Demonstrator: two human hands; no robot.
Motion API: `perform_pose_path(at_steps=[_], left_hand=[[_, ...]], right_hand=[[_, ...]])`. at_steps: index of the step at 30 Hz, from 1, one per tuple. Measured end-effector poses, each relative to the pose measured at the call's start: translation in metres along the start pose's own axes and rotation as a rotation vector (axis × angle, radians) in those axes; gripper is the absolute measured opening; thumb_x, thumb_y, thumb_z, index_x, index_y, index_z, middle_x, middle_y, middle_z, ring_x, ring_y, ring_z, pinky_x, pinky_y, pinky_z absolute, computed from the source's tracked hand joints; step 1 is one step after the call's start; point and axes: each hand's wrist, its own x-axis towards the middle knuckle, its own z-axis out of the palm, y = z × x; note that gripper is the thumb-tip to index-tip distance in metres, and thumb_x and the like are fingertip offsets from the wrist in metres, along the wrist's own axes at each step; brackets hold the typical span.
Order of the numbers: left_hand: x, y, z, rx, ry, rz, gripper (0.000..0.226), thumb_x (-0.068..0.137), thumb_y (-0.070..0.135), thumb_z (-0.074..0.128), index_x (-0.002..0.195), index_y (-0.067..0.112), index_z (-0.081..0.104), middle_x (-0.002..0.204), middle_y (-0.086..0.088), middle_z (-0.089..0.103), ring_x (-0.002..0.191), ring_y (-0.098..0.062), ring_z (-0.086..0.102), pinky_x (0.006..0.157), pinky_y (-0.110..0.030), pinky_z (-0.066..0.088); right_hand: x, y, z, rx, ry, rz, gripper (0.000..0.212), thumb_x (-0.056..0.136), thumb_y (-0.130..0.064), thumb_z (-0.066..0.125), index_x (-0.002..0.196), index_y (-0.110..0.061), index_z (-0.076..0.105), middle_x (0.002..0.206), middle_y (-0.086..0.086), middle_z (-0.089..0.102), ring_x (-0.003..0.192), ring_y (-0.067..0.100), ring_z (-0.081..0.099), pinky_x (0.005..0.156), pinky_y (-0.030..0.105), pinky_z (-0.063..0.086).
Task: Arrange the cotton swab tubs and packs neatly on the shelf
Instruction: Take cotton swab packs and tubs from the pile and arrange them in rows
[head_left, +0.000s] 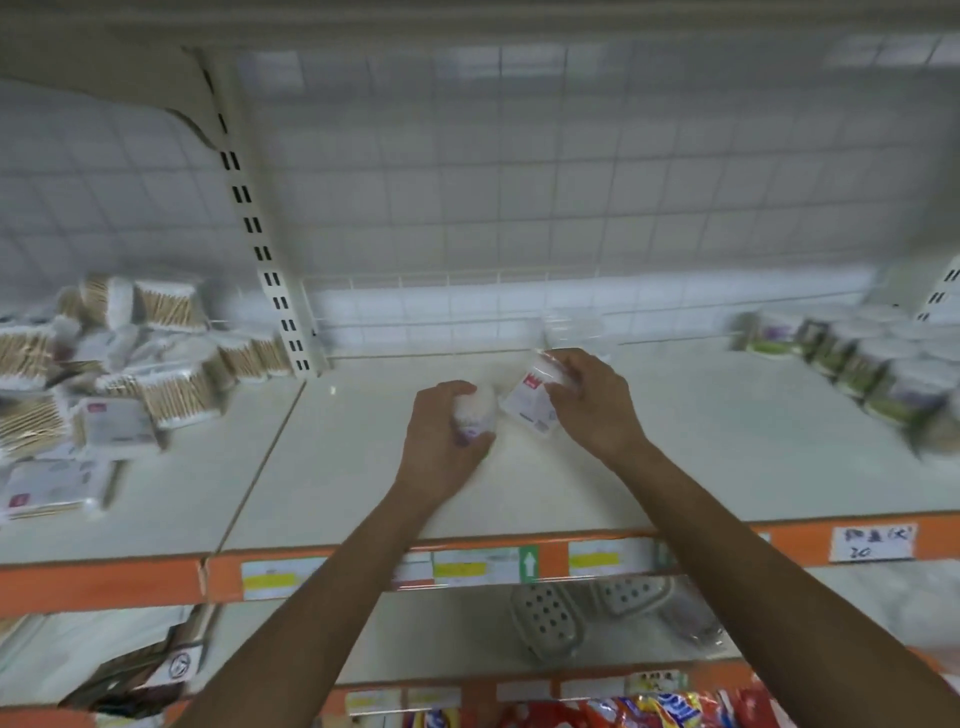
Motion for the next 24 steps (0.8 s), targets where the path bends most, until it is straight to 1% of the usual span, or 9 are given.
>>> perform_pose_path(at_steps=[2, 4, 8, 10, 13, 16, 18, 19, 24], left_hand=[[0.003, 0.008, 0.016, 0.04, 0.028, 0.01, 0.051, 0.068, 0.018, 0.076, 0.115, 0.011, 0.056, 0.11, 0.01, 0.045, 0.11, -0.018, 0.046, 0.085, -0.009, 0.033], [0.006, 0.015, 0.03, 0.079, 0.069, 0.04, 0.049, 0.068, 0.005, 0.077, 0.113, 0.008, 0.058, 0.109, 0.009, 0.046, 0.11, -0.021, 0.047, 0.082, 0.002, 0.027], [0.008, 0.022, 0.051, 0.144, 0.097, 0.055, 0.048, 0.069, 0.005, 0.076, 0.114, 0.006, 0.059, 0.112, 0.008, 0.051, 0.112, -0.023, 0.048, 0.082, 0.006, 0.023], [0.008, 0.026, 0.057, 0.181, 0.092, 0.042, 0.049, 0.072, 0.007, 0.074, 0.117, 0.007, 0.058, 0.119, 0.0, 0.055, 0.116, -0.022, 0.046, 0.086, 0.002, 0.026], [0.002, 0.034, 0.063, 0.266, 0.126, 0.024, 0.052, 0.075, 0.011, 0.072, 0.124, 0.01, 0.054, 0.137, -0.013, 0.041, 0.13, -0.024, 0.035, 0.101, -0.023, 0.037], [-0.004, 0.046, 0.07, 0.451, 0.262, 0.244, 0.048, 0.076, 0.009, 0.069, 0.121, 0.009, 0.054, 0.139, -0.019, 0.035, 0.132, -0.036, 0.032, 0.102, -0.039, 0.038], [-0.008, 0.058, 0.08, 0.459, 0.266, 0.38, 0.038, 0.079, 0.01, 0.063, 0.117, 0.006, 0.057, 0.13, -0.016, 0.043, 0.121, -0.032, 0.041, 0.095, -0.04, 0.046], [-0.009, 0.064, 0.086, 0.44, 0.232, 0.399, 0.035, 0.081, 0.015, 0.06, 0.116, 0.006, 0.059, 0.125, -0.015, 0.049, 0.116, -0.03, 0.045, 0.09, -0.039, 0.049], [-0.007, 0.079, 0.114, 0.351, 0.042, 0.306, 0.055, 0.082, 0.046, 0.056, 0.12, 0.006, 0.056, 0.114, -0.008, 0.059, 0.107, -0.022, 0.054, 0.087, -0.031, 0.047]], right_hand=[[0.003, 0.015, -0.013, -0.011, -0.005, 0.011, 0.041, 0.086, -0.005, 0.051, 0.125, -0.017, 0.057, 0.119, 0.0, 0.061, 0.111, 0.016, 0.054, 0.078, 0.009, 0.029], [0.005, 0.029, -0.023, -0.019, -0.001, 0.011, 0.038, 0.086, -0.009, 0.052, 0.122, -0.017, 0.059, 0.115, -0.001, 0.062, 0.107, 0.015, 0.054, 0.075, 0.009, 0.028], [0.01, 0.052, -0.039, 0.015, 0.017, 0.015, 0.034, 0.085, -0.01, 0.055, 0.118, -0.015, 0.06, 0.116, 0.0, 0.062, 0.101, 0.011, 0.054, 0.073, 0.007, 0.027], [0.011, 0.06, -0.045, 0.038, 0.027, 0.005, 0.032, 0.085, -0.01, 0.056, 0.116, -0.015, 0.061, 0.114, -0.001, 0.063, 0.094, 0.007, 0.051, 0.072, 0.007, 0.027], [0.012, 0.066, -0.051, 0.089, 0.031, 0.001, 0.028, 0.084, -0.011, 0.059, 0.112, -0.015, 0.062, 0.11, -0.001, 0.064, 0.091, 0.006, 0.05, 0.076, 0.011, 0.031], [0.012, 0.07, -0.053, 0.127, 0.034, 0.017, 0.029, 0.084, -0.014, 0.061, 0.113, -0.015, 0.061, 0.109, -0.001, 0.063, 0.095, 0.01, 0.053, 0.081, 0.016, 0.035], [0.013, 0.071, -0.053, 0.144, 0.055, 0.038, 0.03, 0.085, -0.018, 0.063, 0.114, -0.015, 0.061, 0.108, -0.001, 0.062, 0.099, 0.012, 0.055, 0.083, 0.017, 0.036], [0.013, 0.071, -0.053, 0.155, 0.065, 0.052, 0.031, 0.085, -0.02, 0.064, 0.115, -0.014, 0.06, 0.107, -0.002, 0.061, 0.1, 0.013, 0.055, 0.084, 0.017, 0.037], [0.011, 0.065, -0.053, 0.231, 0.079, 0.088, 0.032, 0.086, -0.031, 0.064, 0.115, -0.019, 0.057, 0.102, -0.009, 0.055, 0.094, 0.008, 0.053, 0.082, 0.018, 0.039]])
